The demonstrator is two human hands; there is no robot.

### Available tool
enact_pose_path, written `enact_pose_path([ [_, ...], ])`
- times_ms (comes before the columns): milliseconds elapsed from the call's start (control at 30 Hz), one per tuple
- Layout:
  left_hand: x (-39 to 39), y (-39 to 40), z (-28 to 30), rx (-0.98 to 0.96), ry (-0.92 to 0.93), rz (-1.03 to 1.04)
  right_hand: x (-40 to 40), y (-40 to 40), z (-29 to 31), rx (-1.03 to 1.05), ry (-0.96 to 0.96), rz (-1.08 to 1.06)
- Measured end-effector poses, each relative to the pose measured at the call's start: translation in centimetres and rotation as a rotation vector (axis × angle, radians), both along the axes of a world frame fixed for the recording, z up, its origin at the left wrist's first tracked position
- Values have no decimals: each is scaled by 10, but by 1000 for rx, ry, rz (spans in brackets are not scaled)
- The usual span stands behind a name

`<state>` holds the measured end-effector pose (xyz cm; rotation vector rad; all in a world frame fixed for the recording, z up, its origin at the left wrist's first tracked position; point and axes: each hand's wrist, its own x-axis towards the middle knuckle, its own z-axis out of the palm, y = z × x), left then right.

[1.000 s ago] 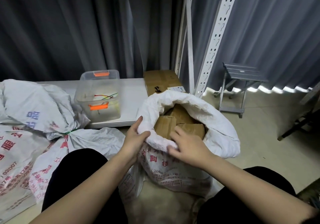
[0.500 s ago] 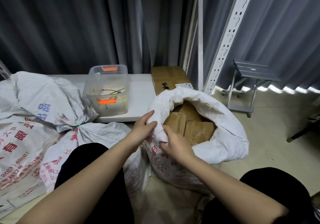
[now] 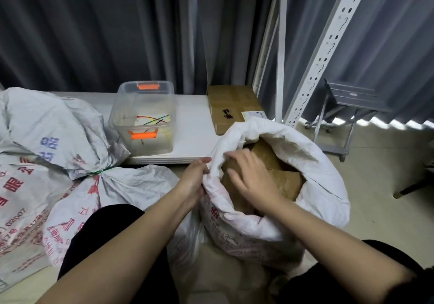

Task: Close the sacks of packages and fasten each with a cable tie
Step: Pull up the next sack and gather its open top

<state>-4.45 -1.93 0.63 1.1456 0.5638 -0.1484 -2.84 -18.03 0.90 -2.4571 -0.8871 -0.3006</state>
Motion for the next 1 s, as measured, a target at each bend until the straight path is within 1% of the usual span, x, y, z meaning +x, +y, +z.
enact_pose_path([
  [100,3,1,-7,22,14,20,53,8,1,-199,-80,138],
  [167,5,1,-12,-14,8,28,76,15,-4,-341,-145,229],
  [200,7,1,-13,-41,7,37,85,19,-6,-376,-163,256],
  [233,8,3,-16,6,5,36,91,23,-6,-386,-178,269],
  [267,11,4,-20,110,-20,6,96,28,-5,-379,-199,271],
  [333,12,4,-25,413,-95,-103,103,38,-4,-342,-242,241],
  [367,10,4,-28,577,-138,-153,107,43,-4,-334,-225,222],
  [400,9,4,-33,766,-195,-169,109,47,-4,-332,-187,212],
  [467,8,4,-35,1183,-301,-139,113,55,-5,-317,-67,222],
  [500,8,5,-36,1314,-314,-113,115,57,-4,-276,29,216],
  [533,10,6,-35,1352,-328,-78,116,58,-2,-208,132,214],
  [567,10,6,-34,1313,-328,-56,118,57,0,-159,194,218],
  [600,11,6,-35,1214,-329,-11,121,54,2,-161,181,240],
  [633,12,6,-33,1063,-308,33,125,48,2,-212,108,275],
  [700,15,5,-30,667,-200,115,136,32,-1,-338,-10,328],
  [767,19,5,-27,278,-46,150,144,18,-5,-389,-28,320],
  [800,21,6,-25,158,22,171,146,15,-9,-392,-40,312],
  [833,23,7,-23,97,70,181,146,15,-13,-385,-63,305],
  [867,25,6,-22,117,91,172,146,17,-17,-359,-82,297],
  [900,27,6,-24,271,86,137,145,20,-20,-318,-71,285],
  [933,29,7,-27,560,36,67,146,24,-22,-273,-35,266],
  [1000,32,8,-31,1197,-131,-67,147,32,-24,-186,48,233],
])
